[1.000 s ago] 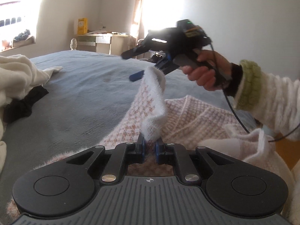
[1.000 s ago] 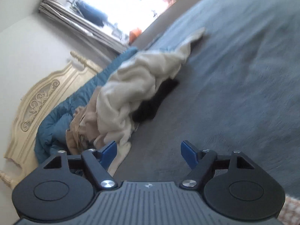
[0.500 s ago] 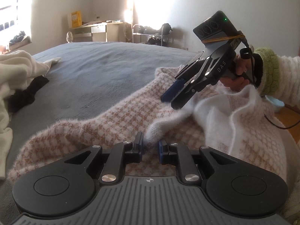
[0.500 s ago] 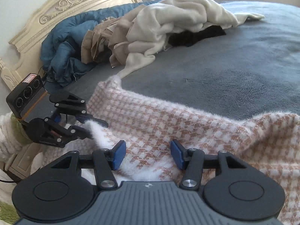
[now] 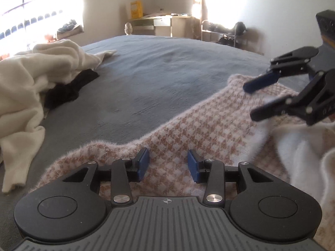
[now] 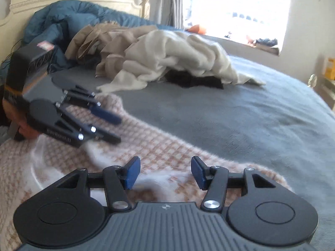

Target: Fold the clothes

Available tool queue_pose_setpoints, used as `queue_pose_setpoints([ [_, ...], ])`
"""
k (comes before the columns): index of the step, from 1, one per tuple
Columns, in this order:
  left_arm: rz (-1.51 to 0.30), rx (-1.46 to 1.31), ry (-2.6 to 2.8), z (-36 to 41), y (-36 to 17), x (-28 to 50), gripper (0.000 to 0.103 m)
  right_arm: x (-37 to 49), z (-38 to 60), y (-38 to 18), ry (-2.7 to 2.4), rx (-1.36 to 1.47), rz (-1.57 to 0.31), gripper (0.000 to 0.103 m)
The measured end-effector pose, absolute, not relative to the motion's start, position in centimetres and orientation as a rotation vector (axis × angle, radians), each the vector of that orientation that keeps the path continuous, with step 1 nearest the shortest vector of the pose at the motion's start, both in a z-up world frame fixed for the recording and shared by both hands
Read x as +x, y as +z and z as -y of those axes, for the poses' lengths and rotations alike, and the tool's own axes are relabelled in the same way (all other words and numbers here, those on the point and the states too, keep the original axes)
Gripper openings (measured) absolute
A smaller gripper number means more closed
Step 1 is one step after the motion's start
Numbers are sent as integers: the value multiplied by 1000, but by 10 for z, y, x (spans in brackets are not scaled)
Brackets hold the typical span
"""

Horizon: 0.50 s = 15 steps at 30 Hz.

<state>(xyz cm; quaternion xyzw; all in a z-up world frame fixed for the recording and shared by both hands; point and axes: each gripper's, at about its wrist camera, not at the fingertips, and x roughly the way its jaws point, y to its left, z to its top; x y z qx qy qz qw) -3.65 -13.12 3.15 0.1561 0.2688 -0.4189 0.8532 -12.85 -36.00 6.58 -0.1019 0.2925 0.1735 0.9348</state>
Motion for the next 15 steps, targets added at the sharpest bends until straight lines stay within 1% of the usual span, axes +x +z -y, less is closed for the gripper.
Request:
queue_pose_setpoints([
  [3, -551, 350, -847, 136, 23, -34, 43, -110, 366, 49, 335, -230, -656, 57],
  [4, -549, 352, -843, 136, 22, -33, 43, -103, 369, 38, 335, -218, -691, 57],
  [6, -535, 363, -834, 138, 16, -30, 44, -94, 377, 24, 347, -175, -705, 58],
  [8, -521, 368, -832, 138, 13, -27, 44, -87, 385, 21, 348, -114, -710, 58],
  [12, -516, 374, -830, 139, 15, -30, 44, -90, 376, 25, 323, -168, -705, 59],
  [14, -500, 408, -818, 140, 16, -36, 45, -93, 372, 41, 324, -198, -711, 59],
  [15, -493, 419, -813, 140, 16, -37, 45, -95, 373, 51, 319, -181, -685, 59],
])
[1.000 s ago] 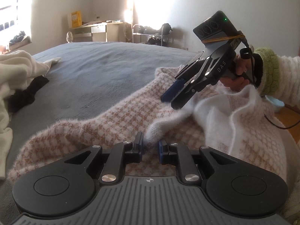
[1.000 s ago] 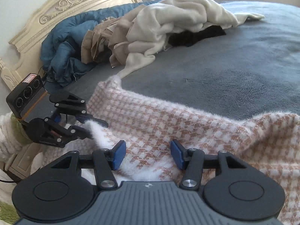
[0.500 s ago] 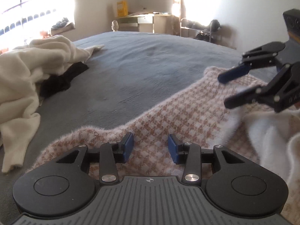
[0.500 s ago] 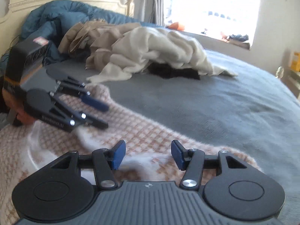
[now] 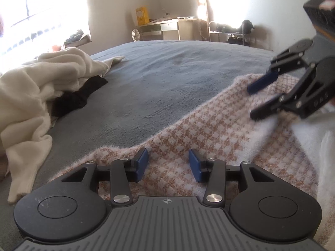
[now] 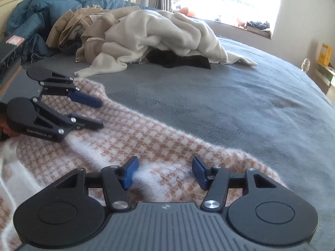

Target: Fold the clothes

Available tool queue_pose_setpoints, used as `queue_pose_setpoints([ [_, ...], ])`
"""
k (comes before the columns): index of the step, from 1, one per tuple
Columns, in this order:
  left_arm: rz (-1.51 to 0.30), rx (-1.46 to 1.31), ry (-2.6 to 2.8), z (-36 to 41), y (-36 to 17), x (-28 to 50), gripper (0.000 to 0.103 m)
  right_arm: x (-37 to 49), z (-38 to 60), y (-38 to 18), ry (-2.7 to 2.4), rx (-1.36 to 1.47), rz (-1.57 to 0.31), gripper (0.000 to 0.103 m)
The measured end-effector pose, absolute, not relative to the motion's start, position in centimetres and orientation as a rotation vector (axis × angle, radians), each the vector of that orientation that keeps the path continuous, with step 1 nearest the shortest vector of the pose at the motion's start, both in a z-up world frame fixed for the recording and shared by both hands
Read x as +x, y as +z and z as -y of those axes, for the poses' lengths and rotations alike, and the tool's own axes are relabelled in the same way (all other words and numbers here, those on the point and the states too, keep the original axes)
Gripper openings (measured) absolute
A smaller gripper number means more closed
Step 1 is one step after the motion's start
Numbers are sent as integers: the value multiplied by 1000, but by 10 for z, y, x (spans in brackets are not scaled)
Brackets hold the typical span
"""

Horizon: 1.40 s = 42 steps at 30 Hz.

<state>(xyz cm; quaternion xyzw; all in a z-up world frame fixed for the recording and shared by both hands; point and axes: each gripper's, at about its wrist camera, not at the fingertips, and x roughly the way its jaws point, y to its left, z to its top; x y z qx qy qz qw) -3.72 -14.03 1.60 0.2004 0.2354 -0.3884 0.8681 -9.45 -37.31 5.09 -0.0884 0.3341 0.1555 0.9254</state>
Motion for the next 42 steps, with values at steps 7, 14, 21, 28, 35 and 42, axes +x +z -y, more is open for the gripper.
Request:
queue_pose_setpoints([
  [7, -486, 412, -806, 139, 14, -37, 46, -61, 378, 30, 248, -149, -716, 57],
  [14, -523, 406, -818, 135, 28, -34, 50, -77, 400, 53, 233, -73, -672, 56],
  [21, -529, 378, -819, 128, 40, -41, 57, -121, 442, 105, 205, 81, -558, 60],
  [28, -500, 329, -909, 153, 54, -51, 58, -153, 440, 116, 225, 91, -507, 62],
  [35, -577, 425, -850, 180, 29, -60, 59, -119, 398, 46, 262, -83, -719, 39],
  [42, -580, 293, -741, 117, 74, -66, 60, -166, 448, 84, 246, 155, -605, 50],
])
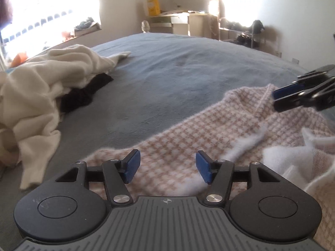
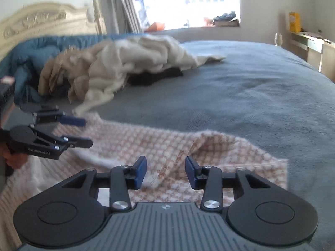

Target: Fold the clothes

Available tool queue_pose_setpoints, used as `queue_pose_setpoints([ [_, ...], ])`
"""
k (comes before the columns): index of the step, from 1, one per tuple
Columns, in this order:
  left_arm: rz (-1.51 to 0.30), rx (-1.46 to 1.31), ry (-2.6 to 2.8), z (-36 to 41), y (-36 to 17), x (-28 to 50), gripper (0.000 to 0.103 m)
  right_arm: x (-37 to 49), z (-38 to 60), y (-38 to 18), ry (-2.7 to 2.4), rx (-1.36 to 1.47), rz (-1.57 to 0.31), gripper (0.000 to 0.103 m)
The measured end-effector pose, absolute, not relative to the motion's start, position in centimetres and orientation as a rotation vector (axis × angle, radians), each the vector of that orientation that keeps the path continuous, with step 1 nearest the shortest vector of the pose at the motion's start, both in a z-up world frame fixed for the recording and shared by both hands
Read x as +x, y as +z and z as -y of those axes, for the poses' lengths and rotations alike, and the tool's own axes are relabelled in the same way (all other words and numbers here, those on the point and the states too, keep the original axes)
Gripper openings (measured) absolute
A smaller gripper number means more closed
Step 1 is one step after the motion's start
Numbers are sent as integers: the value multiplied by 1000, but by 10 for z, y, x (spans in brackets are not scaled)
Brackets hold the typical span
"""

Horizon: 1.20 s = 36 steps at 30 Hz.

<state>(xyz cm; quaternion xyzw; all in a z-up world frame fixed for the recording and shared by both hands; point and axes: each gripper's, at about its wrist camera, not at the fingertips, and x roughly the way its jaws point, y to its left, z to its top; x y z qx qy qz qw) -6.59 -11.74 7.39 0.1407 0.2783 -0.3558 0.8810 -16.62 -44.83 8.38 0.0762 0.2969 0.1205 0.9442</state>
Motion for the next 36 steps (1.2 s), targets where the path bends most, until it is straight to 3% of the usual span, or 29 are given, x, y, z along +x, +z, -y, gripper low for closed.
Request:
queue_pose_setpoints([
  [2, -566, 222, -717, 84, 89, -76, 68, -201, 477, 99, 257, 266, -529, 65],
  [4, -587, 126, -719, 47, 97, -92, 70, -231, 503, 102, 316, 398, -508, 85],
  [6, -611, 58, -721, 15, 97, -110, 71, -252, 518, 93, 353, 498, -525, 89],
  [13, -660, -63, -678, -51, 76, -155, 74, -273, 519, 51, 324, 569, -630, 89],
  [21, -749, -150, -668, -57, 32, -156, 73, -263, 526, 24, 352, 662, -707, 91],
  [24, -755, -189, -684, -59, 25, -154, 69, -273, 534, 28, 445, 720, -680, 86],
  [28, -740, -235, -716, -61, 24, -154, 55, -270, 529, 33, 433, 688, -689, 86],
  [30, -736, -236, -715, -60, 23, -154, 53, -264, 525, 28, 414, 677, -720, 86],
  [32, -732, -245, -700, -60, 21, -154, 50, -263, 520, 24, 481, 687, -732, 78],
  [36, -719, -302, -674, -61, 20, -151, 50, -261, 509, 15, 605, 702, -752, 77],
])
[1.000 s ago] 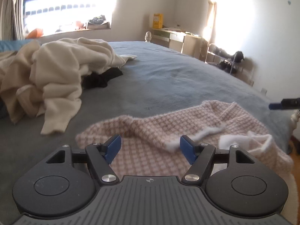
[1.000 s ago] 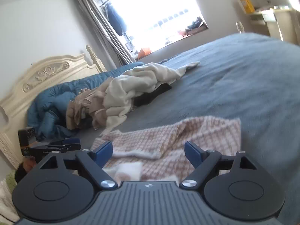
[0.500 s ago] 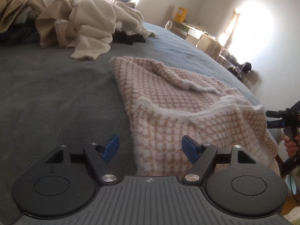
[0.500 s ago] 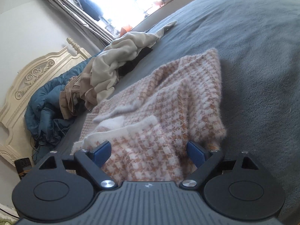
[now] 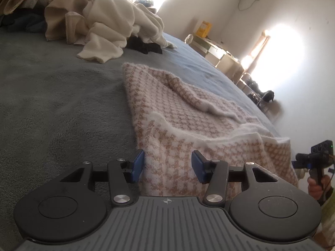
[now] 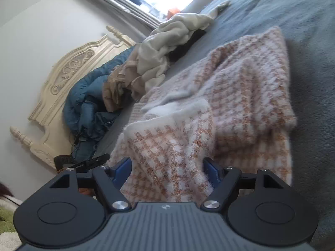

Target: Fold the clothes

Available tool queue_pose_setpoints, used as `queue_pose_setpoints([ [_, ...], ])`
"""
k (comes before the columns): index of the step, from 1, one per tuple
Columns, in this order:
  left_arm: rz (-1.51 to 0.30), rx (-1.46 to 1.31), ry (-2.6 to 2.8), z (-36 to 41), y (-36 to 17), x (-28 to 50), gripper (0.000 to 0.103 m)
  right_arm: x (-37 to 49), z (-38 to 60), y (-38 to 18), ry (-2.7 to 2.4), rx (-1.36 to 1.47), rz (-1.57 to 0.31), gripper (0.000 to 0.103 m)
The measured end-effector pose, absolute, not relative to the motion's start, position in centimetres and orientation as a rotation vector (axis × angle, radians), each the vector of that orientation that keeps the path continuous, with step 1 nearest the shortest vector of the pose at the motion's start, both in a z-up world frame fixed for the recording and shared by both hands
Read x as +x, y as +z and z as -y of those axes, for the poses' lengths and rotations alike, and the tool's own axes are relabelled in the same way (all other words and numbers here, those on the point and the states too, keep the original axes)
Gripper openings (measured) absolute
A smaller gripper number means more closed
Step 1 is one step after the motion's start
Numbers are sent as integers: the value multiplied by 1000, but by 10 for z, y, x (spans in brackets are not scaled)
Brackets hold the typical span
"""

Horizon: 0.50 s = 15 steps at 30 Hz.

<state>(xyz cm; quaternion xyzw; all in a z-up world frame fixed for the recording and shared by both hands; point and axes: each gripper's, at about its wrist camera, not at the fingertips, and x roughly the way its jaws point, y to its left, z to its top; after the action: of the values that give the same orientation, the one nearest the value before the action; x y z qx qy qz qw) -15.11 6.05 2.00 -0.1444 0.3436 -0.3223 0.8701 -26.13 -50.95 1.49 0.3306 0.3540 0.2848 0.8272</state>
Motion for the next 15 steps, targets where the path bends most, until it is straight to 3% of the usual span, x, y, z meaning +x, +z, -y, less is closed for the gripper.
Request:
queue_pose_setpoints([
  [3, -710, -334, -665, -59, 18, -146, 50, -261, 510, 13, 522, 676, -734, 77],
  [5, -706, -350, -658, -57, 17, -144, 42, -258, 516, 7, 474, 723, -719, 64],
  [7, -693, -353, -652, -58, 18, -144, 32, -265, 515, 14, 503, 715, -661, 38],
  [8, -688, -358, -655, -60, 19, -144, 30, -273, 513, 21, 534, 698, -621, 32],
  [10, -680, -371, -667, -64, 18, -145, 29, -292, 508, 32, 601, 678, -535, 27],
  [15, -705, -401, -673, -68, 13, -141, 29, -326, 489, 45, 651, 586, -448, 26],
])
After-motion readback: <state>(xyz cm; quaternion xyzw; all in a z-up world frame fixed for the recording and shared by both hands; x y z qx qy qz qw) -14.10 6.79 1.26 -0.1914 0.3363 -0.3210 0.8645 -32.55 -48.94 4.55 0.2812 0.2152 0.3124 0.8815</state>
